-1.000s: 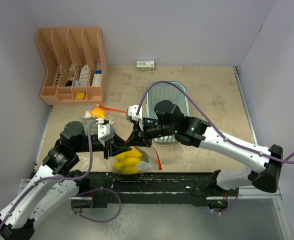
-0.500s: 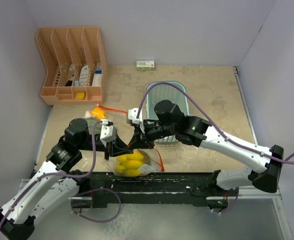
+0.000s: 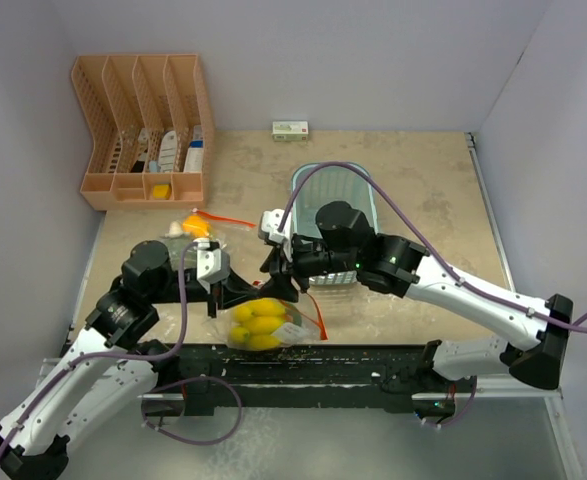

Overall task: Place the food in the zip-top bag and seal the zipper
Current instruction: Zip the zipper food storage bag at the center of the board.

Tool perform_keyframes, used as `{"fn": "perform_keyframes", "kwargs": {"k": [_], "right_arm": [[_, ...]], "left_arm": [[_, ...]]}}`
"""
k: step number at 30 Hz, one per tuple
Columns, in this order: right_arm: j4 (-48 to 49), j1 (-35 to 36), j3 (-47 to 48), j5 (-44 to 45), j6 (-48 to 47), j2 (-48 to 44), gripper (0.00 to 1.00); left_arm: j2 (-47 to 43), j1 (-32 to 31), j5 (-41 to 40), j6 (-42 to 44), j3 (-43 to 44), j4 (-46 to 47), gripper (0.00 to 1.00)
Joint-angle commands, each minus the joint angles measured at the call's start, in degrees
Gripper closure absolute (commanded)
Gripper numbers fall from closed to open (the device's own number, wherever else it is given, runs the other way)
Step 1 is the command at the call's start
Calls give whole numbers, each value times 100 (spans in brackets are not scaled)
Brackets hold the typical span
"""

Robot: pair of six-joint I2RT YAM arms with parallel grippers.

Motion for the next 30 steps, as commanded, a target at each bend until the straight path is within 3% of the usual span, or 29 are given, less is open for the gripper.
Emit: {"fn": "perform_keyframes", "kwargs": {"k": [1,10,20,26,30], "right_arm": [[313,26,-22,-32,209,-425,44],[528,25,35,-14,337,-810,38],[168,17,219,465,493,-302,43],[191,16,202,410,466,-229,55],[222,1,199,351,479,-189,77]], "left_arm": [[53,13,-149,44,182,371,100],[4,8,-159,54,175,370,100],[-32,8,-202,23,185,356,100],[-47,14,-220,48,180,348,100],[-49,9,-219,48,176,337,100]]}}
